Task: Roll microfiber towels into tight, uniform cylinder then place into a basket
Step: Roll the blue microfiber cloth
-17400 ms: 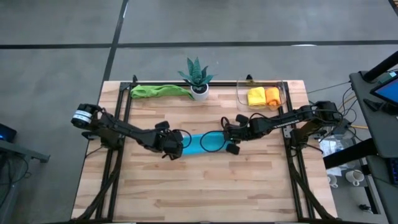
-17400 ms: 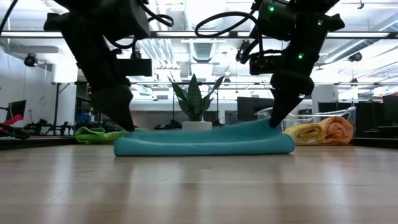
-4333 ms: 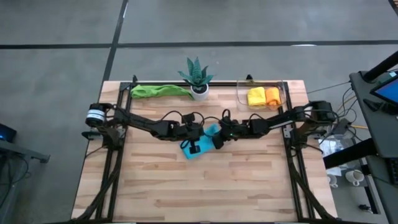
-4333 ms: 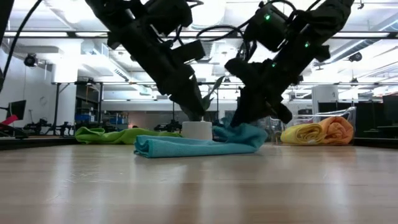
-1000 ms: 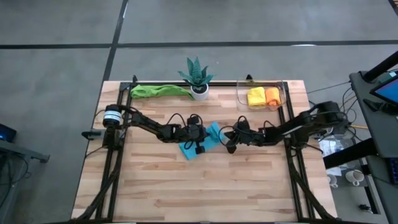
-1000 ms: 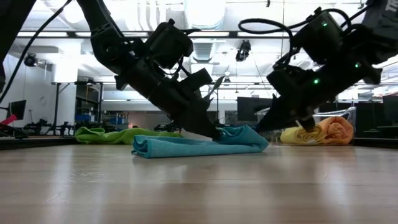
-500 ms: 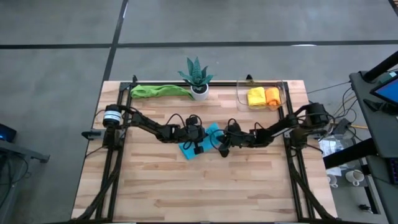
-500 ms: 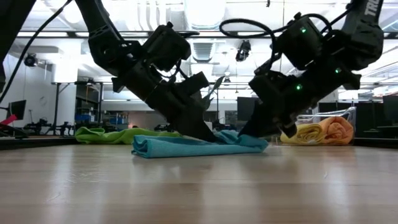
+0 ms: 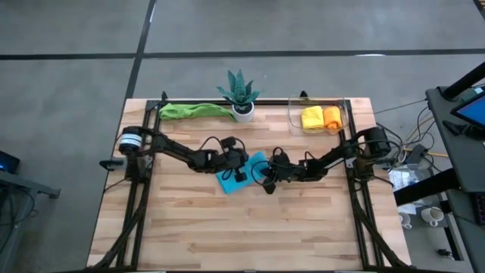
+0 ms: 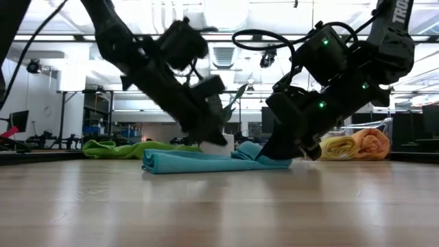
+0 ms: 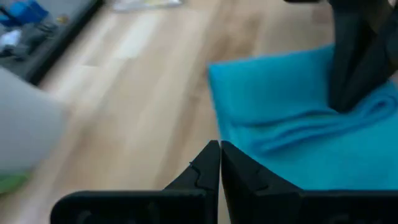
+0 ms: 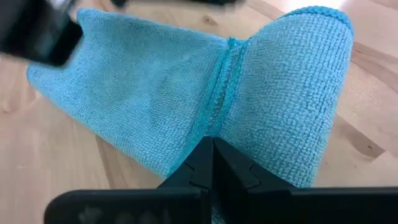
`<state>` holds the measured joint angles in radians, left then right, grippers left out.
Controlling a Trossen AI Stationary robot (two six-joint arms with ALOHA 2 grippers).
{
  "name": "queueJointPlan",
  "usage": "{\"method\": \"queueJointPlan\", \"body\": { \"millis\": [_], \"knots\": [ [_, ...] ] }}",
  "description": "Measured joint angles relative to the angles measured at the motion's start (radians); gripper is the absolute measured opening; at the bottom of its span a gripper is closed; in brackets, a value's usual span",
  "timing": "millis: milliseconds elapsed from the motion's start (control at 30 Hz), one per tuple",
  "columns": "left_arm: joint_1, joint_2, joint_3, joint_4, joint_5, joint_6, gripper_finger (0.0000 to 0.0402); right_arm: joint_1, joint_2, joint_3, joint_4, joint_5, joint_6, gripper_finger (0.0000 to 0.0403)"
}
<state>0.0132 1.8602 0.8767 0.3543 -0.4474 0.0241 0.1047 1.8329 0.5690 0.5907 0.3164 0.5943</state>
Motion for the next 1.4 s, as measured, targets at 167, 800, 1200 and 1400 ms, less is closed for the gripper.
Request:
{"method": "queueJointPlan", "body": {
  "millis": [167,800,1200,1400],
  "knots": [
    [-0.015,-0.078,-0.009,0.014,-0.036,0.007,0.0,0.0,0.005,-0.001,0.005,-0.001,0.0,0.0008],
    [0.051,0.227,0.097,0.28,0.244,-0.045,0.0,0.0,-0.005,-0.003,-0.007,-0.006,-0.001,0.0008],
    [0.066,0.163,0.057,0.16,0.241,-0.07,0.0,-0.001,-0.005,-0.004,-0.014,-0.01,-0.001,0.0008],
    [0.067,0.159,0.05,0.151,0.209,-0.068,0.0,-0.001,-0.005,-0.006,-0.015,-0.022,-0.001,0.0008]
  ]
}}
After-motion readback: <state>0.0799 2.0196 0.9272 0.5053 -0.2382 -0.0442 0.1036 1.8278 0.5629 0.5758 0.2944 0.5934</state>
